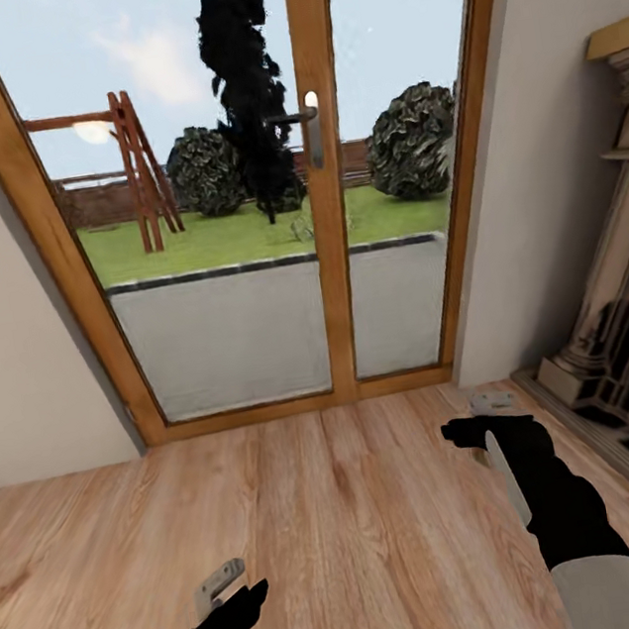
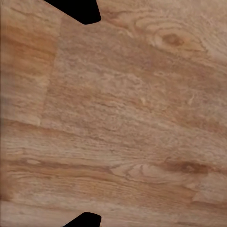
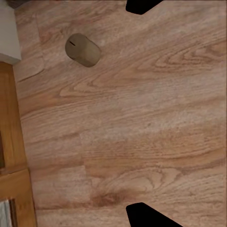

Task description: Place each of the two pumpkins and all three candles from the living room inside a cabinet in the living room (use any cabinet), then make sure every cabinet is closed, and position the cauldron so it is next to a table in the living room.

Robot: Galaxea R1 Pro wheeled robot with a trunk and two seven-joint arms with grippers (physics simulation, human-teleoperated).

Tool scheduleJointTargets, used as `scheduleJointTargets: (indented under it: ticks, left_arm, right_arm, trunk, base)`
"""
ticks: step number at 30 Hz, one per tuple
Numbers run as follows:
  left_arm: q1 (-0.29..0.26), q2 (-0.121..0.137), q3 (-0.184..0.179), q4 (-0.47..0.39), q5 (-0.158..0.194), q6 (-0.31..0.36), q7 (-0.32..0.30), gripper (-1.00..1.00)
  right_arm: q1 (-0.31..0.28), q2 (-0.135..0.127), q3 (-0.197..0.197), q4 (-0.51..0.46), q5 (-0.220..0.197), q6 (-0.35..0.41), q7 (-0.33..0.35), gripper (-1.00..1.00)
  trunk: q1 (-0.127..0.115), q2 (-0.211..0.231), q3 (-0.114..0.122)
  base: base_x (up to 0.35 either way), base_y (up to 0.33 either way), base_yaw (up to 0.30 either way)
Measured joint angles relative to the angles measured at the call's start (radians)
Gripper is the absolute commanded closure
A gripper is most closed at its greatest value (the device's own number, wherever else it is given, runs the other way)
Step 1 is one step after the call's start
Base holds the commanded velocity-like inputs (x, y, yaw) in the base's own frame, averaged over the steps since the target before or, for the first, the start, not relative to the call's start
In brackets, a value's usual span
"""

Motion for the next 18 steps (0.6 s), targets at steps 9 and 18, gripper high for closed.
scheduleJointTargets:
  ticks: [9,18]
  left_arm:
    - [-0.023,-0.002,-0.001,0.047,0.002,0.005,-0.001,-1.0]
    - [-0.019,0.005,0.003,0.016,0.002,-0.003,0.0,-1.0]
  right_arm:
    - [-0.027,-0.012,-0.005,0.199,-0.009,-0.035,-0.003,-1.0]
    - [-0.031,-0.013,0.003,0.215,-0.004,-0.108,0.003,-1.0]
  trunk:
    - [0.0,0.0,0.0]
    - [0.0,0.0,0.0]
  base:
    - [0.344,-0.088,-0.286]
    - [0.344,-0.102,-0.129]
